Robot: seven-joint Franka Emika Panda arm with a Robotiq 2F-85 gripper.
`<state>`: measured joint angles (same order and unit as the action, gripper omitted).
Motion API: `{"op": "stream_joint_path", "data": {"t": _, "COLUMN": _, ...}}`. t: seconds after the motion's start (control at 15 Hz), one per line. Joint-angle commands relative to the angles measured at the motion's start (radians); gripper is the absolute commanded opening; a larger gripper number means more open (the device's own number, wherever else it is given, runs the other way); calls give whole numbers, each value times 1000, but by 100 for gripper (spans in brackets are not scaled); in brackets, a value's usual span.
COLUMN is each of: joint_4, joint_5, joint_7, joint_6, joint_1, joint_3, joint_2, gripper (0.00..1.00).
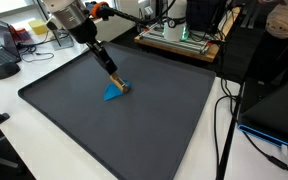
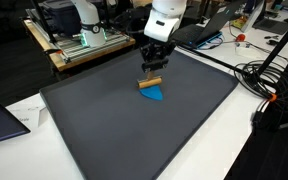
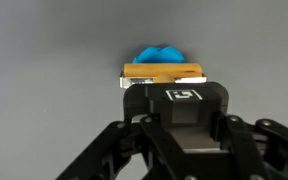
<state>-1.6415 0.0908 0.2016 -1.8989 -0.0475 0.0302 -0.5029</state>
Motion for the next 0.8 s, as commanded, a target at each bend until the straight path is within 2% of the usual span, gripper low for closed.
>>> {"op": "stream_joint_path", "data": {"t": 0.0, "joint_4": 21, "joint_5": 68, "joint_7": -72, "joint_6": 70, "joint_1": -34, "joint_3": -10, "joint_2": -59, "gripper": 23}}
{"op": "stream_joint_path", "data": {"t": 0.73, "joint_4": 65, "joint_5": 59, "joint_7": -77, "joint_6": 181, "joint_1": -20, "joint_3": -9, "joint_2": -104, "gripper": 23}}
